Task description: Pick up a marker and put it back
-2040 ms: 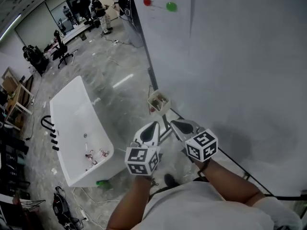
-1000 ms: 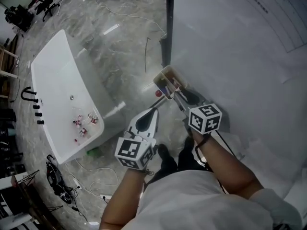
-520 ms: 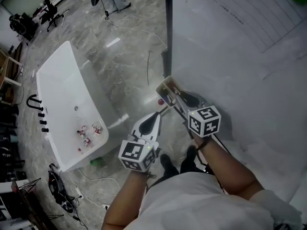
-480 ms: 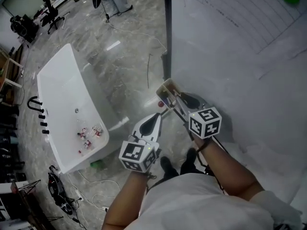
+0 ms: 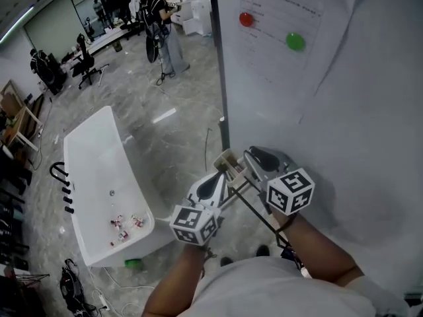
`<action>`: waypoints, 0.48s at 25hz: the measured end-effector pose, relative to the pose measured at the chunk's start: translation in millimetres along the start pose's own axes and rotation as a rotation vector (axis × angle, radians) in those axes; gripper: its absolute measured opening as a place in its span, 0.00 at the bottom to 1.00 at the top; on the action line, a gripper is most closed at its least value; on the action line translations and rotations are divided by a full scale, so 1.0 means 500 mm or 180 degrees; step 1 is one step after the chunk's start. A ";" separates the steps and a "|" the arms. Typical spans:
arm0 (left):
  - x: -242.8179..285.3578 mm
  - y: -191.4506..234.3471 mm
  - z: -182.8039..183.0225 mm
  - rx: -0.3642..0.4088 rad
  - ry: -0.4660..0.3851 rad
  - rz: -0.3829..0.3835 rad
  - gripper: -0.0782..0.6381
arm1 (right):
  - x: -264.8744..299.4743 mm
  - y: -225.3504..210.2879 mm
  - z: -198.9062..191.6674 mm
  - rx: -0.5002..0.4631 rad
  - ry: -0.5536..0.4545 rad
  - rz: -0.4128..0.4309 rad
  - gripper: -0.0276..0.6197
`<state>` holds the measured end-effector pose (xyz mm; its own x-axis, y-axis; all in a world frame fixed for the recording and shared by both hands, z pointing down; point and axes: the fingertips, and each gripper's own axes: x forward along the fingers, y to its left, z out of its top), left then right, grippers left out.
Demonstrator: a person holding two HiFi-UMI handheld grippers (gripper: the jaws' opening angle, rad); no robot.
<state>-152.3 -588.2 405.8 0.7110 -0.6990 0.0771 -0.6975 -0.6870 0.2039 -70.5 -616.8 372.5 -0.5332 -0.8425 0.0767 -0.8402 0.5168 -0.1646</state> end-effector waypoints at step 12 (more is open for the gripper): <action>0.000 -0.051 0.103 0.0243 -0.0249 -0.0122 0.12 | -0.046 0.034 0.119 -0.0143 -0.0352 0.0030 0.16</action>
<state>-139.0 -580.8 350.2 0.7302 -0.6832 -0.0065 -0.6768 -0.7246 0.1301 -66.8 -597.6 309.5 -0.5291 -0.8479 -0.0340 -0.8400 0.5290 -0.1205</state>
